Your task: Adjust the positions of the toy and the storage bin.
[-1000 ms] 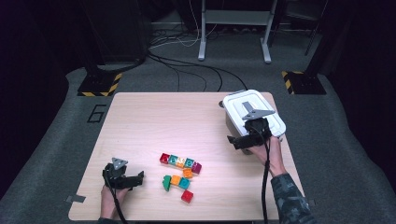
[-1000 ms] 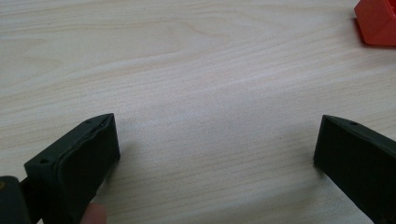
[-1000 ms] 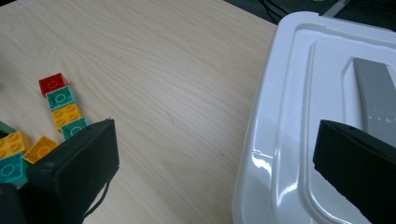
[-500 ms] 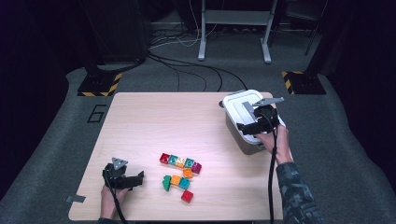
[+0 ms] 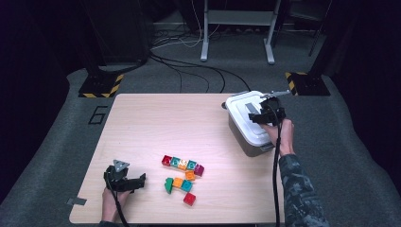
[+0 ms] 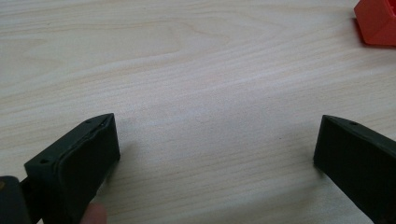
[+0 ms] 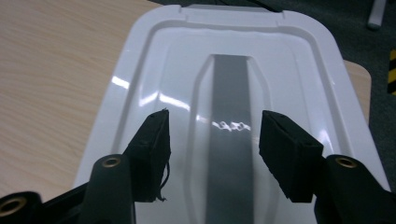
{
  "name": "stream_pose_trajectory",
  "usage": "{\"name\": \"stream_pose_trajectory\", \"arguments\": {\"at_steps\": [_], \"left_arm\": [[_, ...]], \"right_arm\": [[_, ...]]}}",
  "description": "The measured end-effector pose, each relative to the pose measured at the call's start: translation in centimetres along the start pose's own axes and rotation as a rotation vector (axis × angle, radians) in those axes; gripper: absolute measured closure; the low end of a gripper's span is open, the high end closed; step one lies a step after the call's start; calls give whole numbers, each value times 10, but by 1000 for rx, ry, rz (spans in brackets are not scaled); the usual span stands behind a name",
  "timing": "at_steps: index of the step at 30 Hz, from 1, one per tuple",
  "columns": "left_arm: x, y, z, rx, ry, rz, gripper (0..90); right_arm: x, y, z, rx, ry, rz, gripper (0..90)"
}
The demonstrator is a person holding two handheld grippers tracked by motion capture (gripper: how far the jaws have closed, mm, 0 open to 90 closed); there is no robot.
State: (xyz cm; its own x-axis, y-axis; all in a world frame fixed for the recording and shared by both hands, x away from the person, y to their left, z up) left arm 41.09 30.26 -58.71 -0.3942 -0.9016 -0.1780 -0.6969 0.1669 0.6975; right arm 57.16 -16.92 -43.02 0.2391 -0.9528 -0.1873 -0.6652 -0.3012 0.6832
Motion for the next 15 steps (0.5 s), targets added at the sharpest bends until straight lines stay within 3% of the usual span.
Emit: {"name": "stream_pose_trajectory", "arguments": {"at_steps": [3, 15], "left_arm": [[0, 0, 0, 0, 0, 0, 0], [0, 0, 0, 0, 0, 0, 0]], "right_arm": [[11, -6, 0, -10, -38, 41, 481], [9, -12, 1, -9, -49, 30, 656]]}}
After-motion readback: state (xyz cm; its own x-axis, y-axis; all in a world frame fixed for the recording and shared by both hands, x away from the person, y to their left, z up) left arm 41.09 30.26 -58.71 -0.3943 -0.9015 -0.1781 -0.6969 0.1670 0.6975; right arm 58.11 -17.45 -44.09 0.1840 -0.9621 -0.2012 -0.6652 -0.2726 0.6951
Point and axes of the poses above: each handheld gripper's, and its own axes: y roughly backward along the jaws, z roughly out of its underside, x roughly to its right, the point moved 8 cm from there along -y, roughly forward along the jaws, and after that the axes turned 15 degrees about -y, right-handed, at the moved point
